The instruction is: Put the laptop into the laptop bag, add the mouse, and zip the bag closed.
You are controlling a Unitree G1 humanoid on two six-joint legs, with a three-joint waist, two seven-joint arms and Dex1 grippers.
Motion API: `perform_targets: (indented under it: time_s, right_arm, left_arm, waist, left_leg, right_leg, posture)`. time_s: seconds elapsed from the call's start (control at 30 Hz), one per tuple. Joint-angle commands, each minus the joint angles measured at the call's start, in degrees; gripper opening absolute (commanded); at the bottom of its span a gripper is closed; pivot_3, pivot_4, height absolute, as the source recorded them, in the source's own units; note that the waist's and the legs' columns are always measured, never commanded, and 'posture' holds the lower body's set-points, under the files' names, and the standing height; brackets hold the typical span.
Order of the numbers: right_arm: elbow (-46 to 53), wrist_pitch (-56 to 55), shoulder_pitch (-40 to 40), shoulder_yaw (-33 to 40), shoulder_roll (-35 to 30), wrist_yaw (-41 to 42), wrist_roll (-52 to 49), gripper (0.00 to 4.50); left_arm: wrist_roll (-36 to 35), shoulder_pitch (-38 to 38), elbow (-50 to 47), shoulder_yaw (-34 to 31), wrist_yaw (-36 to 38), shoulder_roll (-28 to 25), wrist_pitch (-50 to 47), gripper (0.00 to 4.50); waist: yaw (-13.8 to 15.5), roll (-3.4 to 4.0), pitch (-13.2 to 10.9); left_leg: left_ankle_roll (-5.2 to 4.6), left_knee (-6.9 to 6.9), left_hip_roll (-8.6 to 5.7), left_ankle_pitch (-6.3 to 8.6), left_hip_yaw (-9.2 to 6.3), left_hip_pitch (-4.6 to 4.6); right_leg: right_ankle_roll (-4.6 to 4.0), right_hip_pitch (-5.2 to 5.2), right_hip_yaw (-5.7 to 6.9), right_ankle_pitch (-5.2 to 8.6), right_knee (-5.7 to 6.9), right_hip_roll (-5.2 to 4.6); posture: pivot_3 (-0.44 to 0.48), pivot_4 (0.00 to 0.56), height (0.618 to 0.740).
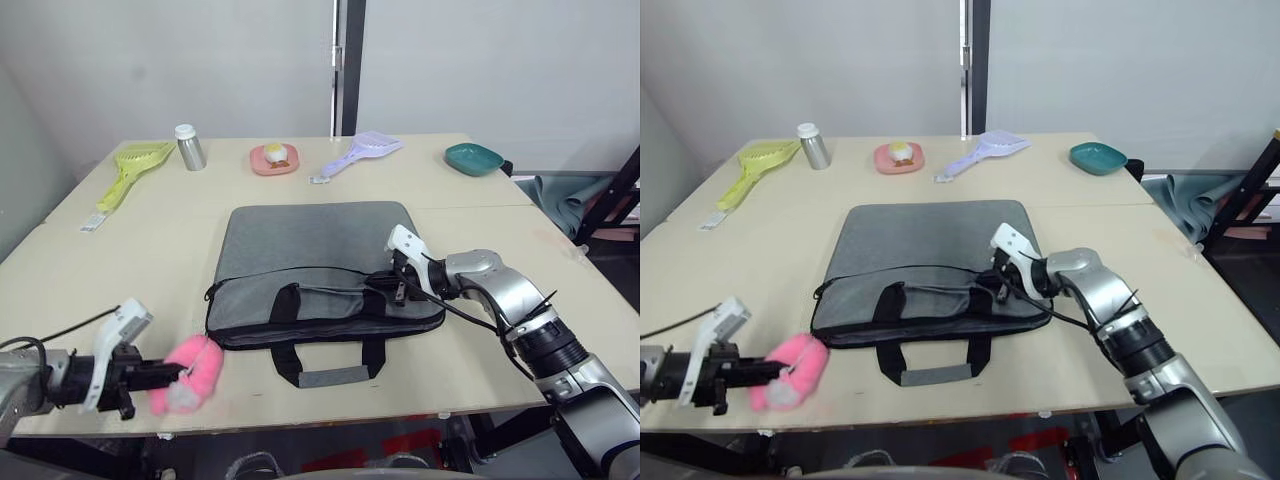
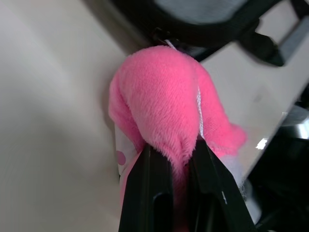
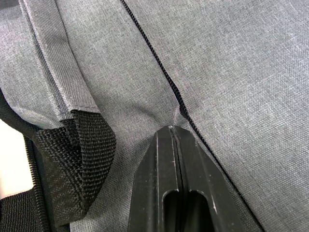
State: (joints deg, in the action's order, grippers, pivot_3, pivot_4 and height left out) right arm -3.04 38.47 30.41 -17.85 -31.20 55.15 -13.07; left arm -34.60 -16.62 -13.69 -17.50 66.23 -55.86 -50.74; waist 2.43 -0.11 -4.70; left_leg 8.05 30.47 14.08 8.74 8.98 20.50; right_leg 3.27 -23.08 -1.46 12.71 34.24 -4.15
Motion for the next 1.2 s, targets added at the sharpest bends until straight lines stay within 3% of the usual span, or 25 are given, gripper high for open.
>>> perform_targets:
  time_s: [0.03,0.2,0.33,0.47,0.67,0.83,1.2]
  right_arm:
    - [-6.4,4.7,-3.5,-4.7,-0.5,-1.6,4.1,0.00]
    - [-6.6,4.6,-3.1,-4.8,-0.4,-1.3,4.0,0.00]
    - [-6.9,4.6,-2.5,-5.0,-0.3,-1.1,4.2,0.00]
    - [-6.3,4.8,-2.1,-5.5,-0.2,-0.8,4.2,0.00]
    - [-5.6,5.4,-2.1,-5.4,-0.2,-0.9,4.3,0.00]
    - [-3.5,6.6,-3.3,-4.9,-1.3,-0.8,4.1,0.00]
    - [-3.8,6.8,-2.4,-5.2,-1.2,-0.8,4.0,0.00]
  left_arm:
    - [-2.1,-2.8,-5.0,4.5,-4.0,3.0,-5.2,0.01]
    - [-9.8,3.0,-11.2,2.8,-8.2,6.8,-11.5,0.01]
    - [-7.0,6.1,-15.1,8.6,-6.1,3.8,-7.3,0.01]
    - [-4.8,9.7,-14.4,14.3,-1.9,1.4,-2.1,0.01]
    - [-3.2,20.4,-8.2,21.7,-1.4,5.7,-1.3,0.01]
    - [-3.7,25.9,-1.7,18.6,-4.4,8.9,-2.6,0.01]
    - [4.2,36.4,21.5,13.8,-6.4,6.2,5.7,0.01]
  waist:
    - [0.0,0.05,0.1]
    - [0.2,0.00,0.1]
    - [0.2,-0.18,0.0]
    - [0.0,-0.23,0.0]
    - [0.0,-0.23,-0.1]
    - [0.3,-0.25,-0.1]
    - [1.0,-0.39,-0.1]
  left_leg:
    - [0.00,-0.04,0.00,0.00,0.01,-0.04]
    - [0.00,-0.13,0.00,0.00,0.11,-0.36]
    - [0.01,-0.13,0.05,0.00,0.08,-0.34]
    - [0.02,-0.15,0.08,0.00,0.09,-0.26]
    - [0.05,-0.18,0.08,0.01,0.14,-0.27]
    - [0.06,-0.16,0.08,0.01,0.14,-0.32]
    - [0.07,-0.16,0.08,0.00,0.09,-0.32]
  right_leg:
    - [0.29,0.00,0.00,0.17,-0.02,0.00]
    - [0.69,0.12,-0.06,0.42,-0.08,0.14]
    - [0.66,0.10,-0.05,0.40,-0.08,0.22]
    - [-0.06,0.10,-0.04,-0.04,-0.11,0.25]
    - [-0.10,0.09,-0.06,-0.07,-0.15,0.25]
    - [-0.17,0.17,-0.05,-0.11,-0.11,0.25]
    - [-0.18,0.23,0.02,-0.12,-0.15,0.25]
  posture:
    - [0.000,0.150,0.740]
    - [0.000,0.150,0.740]
    - [0.000,0.150,0.740]
    - [0.000,0.150,0.740]
    - [0.000,0.150,0.740]
    - [0.000,0.150,0.740]
    - [0.000,0.150,0.740]
